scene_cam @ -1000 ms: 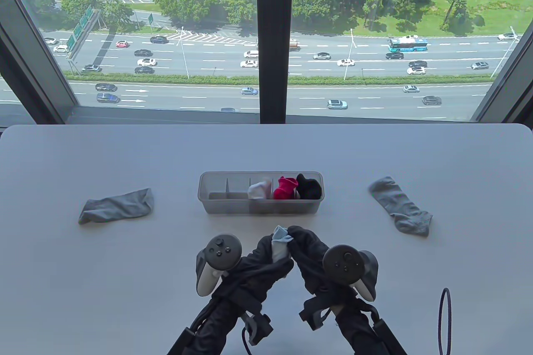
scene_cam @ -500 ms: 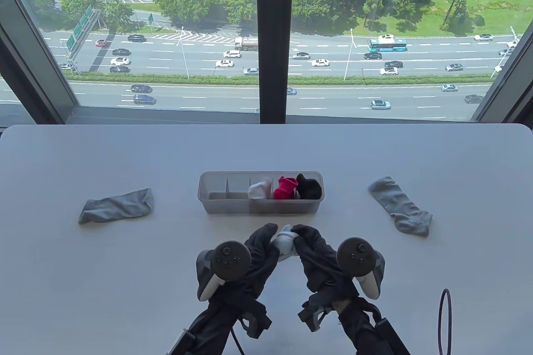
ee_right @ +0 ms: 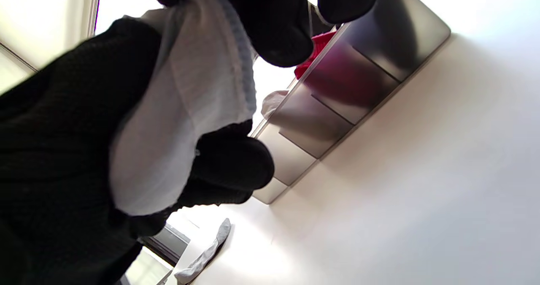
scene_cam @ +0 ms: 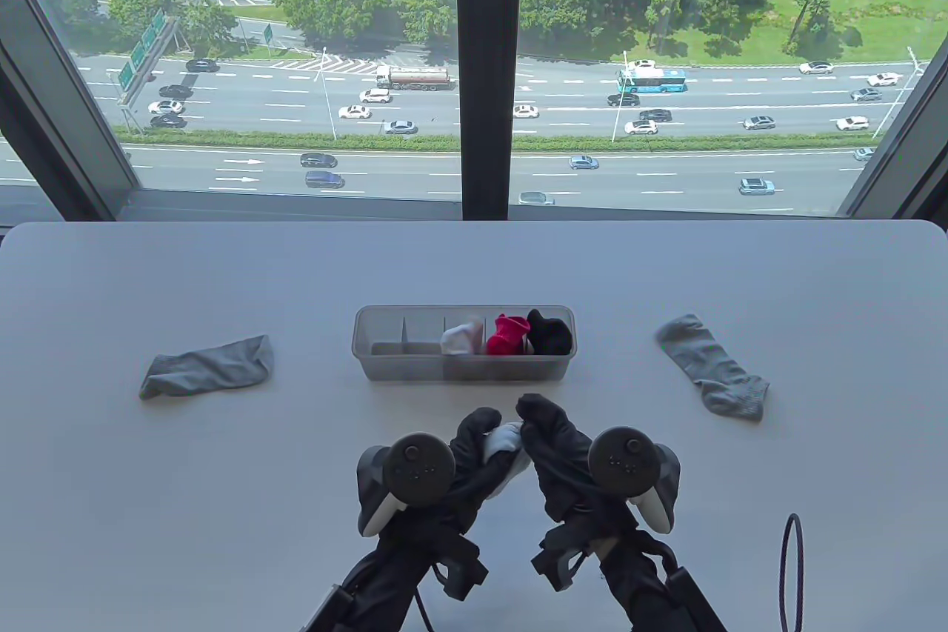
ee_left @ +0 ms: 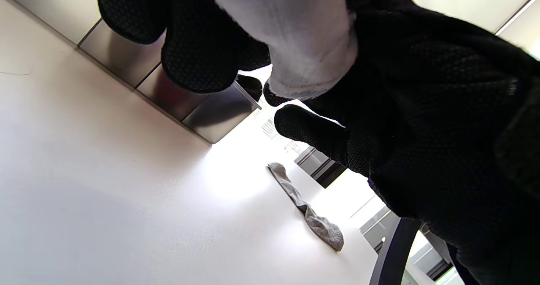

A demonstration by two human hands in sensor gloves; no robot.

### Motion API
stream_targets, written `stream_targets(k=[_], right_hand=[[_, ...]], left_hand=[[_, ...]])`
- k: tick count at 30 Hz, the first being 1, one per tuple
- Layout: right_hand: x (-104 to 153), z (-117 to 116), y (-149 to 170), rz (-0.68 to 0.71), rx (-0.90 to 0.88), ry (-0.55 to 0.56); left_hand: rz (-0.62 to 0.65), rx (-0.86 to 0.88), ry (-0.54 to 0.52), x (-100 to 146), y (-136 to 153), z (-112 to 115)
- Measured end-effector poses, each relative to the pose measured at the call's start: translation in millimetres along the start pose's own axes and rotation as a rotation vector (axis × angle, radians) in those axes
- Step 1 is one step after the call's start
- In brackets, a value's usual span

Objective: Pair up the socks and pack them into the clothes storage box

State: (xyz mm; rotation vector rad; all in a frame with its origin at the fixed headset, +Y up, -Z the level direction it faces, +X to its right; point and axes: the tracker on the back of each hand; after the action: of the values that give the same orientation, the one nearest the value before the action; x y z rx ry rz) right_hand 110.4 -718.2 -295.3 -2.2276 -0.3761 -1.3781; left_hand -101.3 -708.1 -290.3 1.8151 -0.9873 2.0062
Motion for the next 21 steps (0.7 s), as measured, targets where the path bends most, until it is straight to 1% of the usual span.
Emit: stream_targets(k=[1,2,3,4,5,7,9,10,11,13,14,15,16,18,19,20,21], right_hand=[[-2.3,-1.3,2.7,0.017,-0.035,-0.084],[-4.1,-3.1,4.5,0.015,-0.052,-0.142],[-6.6,-8.5,7.7,0.008,-0.076,-0.236],[-7.9,-12.9,9.0,0.007,-0.091,-0.271],[-9.2,-17.7,9.3,-0.005,-0.121,-0.260],[-10.1,-20.8,7.4,-0.028,-0.186,-0.203],[-7.9,-16.9,7.5,-0.033,-0.154,-0.140],[-6.7,-10.1,10.2,-0.046,-0.086,-0.103],[-6.1,-6.9,12.3,-0.053,-0.059,-0.086],[-5.7,1.7,18.1,-0.050,-0.025,-0.100],[-4.1,2.7,18.4,-0.045,-0.029,-0.096],[-3.2,2.3,17.0,-0.052,-0.016,-0.061],[-3.2,1.9,15.4,-0.049,-0.003,-0.062],[-4.0,0.8,11.4,-0.037,0.038,-0.079],[-5.2,-1.3,8.2,-0.032,0.067,-0.096],[-6.3,-3.5,5.6,-0.026,0.082,-0.114],[-7.8,-6.6,2.5,-0.015,0.082,-0.146]], left_hand=[[-0.010,0.082,-0.041,-0.1,4.7,-4.6],[-0.037,0.125,-0.053,0.0,7.1,-7.3],[-0.066,0.181,-0.059,0.6,9.9,-9.7],[-0.078,0.207,-0.058,0.3,10.8,-10.3],[-0.086,0.211,-0.056,-0.5,10.8,-10.9],[-0.073,0.203,-0.041,-1.6,10.4,-11.7],[-0.061,0.256,-0.013,-4.8,9.1,-14.1],[-0.053,0.285,0.046,-5.5,9.0,-15.4],[-0.031,0.304,0.073,-6.0,9.0,-15.4],[-0.022,0.331,0.153,-7.1,10.0,-14.3],[-0.026,0.348,0.186,-8.5,12.0,-12.6],[-0.052,0.371,0.200,-9.1,13.7,-11.5],[-0.071,0.378,0.220,-8.8,14.4,-11.2],[-0.092,0.356,0.294,-7.7,18.1,-12.7],[-0.120,0.354,0.295,-6.7,19.7,-13.5],[-0.137,0.327,0.249,-6.5,19.9,-14.0],[-0.165,0.256,0.150,-6.0,19.3,-14.8]])
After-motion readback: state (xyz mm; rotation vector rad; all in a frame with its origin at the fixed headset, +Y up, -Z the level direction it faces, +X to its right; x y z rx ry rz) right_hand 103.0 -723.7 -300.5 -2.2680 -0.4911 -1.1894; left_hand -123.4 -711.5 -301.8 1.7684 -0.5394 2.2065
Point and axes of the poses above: the tracker on the back of each hand, its own y axis roughly to the little-finger side, its own x axis roughly from the fingertips to the wrist, z = x × y, and after that the axes turned 11 degrees about -y, right-handed
